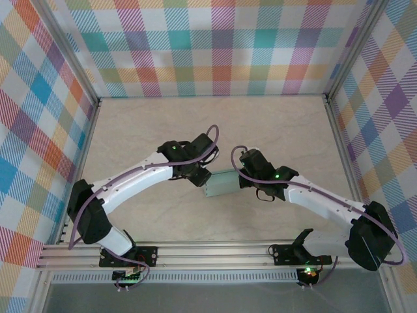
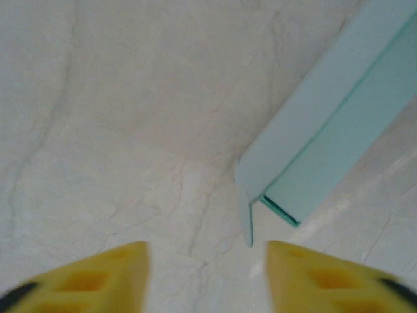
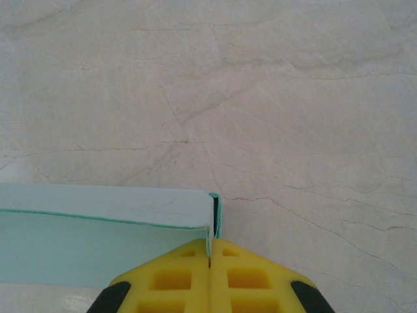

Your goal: Fold the paper box

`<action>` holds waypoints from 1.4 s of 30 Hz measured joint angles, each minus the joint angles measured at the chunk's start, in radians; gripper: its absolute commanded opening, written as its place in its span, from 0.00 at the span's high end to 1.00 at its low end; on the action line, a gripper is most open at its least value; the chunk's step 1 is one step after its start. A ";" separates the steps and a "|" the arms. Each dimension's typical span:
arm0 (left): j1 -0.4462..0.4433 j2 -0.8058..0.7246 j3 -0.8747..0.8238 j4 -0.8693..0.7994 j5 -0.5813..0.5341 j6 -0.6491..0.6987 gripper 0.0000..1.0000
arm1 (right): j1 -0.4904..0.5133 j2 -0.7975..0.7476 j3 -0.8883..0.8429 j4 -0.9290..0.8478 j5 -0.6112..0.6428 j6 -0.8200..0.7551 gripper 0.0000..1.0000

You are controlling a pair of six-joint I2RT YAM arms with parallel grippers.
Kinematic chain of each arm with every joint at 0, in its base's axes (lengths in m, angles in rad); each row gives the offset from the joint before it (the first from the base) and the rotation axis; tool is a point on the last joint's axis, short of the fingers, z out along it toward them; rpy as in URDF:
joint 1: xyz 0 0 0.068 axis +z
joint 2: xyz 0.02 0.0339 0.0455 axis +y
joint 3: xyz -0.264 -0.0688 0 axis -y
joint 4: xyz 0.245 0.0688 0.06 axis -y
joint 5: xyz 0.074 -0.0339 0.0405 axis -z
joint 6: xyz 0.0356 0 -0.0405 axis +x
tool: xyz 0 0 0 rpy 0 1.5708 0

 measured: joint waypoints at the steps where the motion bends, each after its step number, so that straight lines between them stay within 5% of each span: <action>1: -0.001 0.000 0.000 -0.004 0.000 -0.008 0.66 | 0.000 0.002 0.000 0.000 0.000 0.000 1.00; 21: -0.001 -0.077 -0.112 0.115 0.086 -0.069 0.70 | 0.000 0.011 0.011 -0.004 -0.001 0.004 1.00; 35: 0.000 -0.009 -0.112 0.148 0.105 -0.071 0.82 | 0.000 0.011 0.012 -0.005 -0.008 0.007 1.00; 42: 0.001 -0.009 -0.112 0.143 0.086 -0.080 0.98 | 0.000 0.011 0.012 -0.005 -0.008 0.007 1.00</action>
